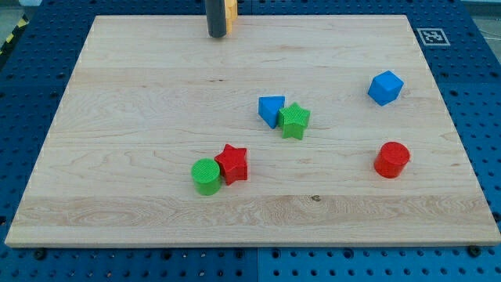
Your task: Move the blue triangle into the blue cube
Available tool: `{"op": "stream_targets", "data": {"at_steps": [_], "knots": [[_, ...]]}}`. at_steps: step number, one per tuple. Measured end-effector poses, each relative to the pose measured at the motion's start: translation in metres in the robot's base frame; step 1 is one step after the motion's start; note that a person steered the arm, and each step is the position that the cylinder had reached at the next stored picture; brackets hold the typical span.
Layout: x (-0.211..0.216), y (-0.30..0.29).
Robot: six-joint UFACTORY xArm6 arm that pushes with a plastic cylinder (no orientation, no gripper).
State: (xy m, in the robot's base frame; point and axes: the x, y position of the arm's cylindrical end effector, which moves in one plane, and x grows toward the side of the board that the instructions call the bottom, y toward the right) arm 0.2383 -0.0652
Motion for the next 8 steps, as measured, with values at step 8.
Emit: {"op": "stream_targets", "data": {"at_steps": [8], "knots": [[0.127, -0.072]]}}
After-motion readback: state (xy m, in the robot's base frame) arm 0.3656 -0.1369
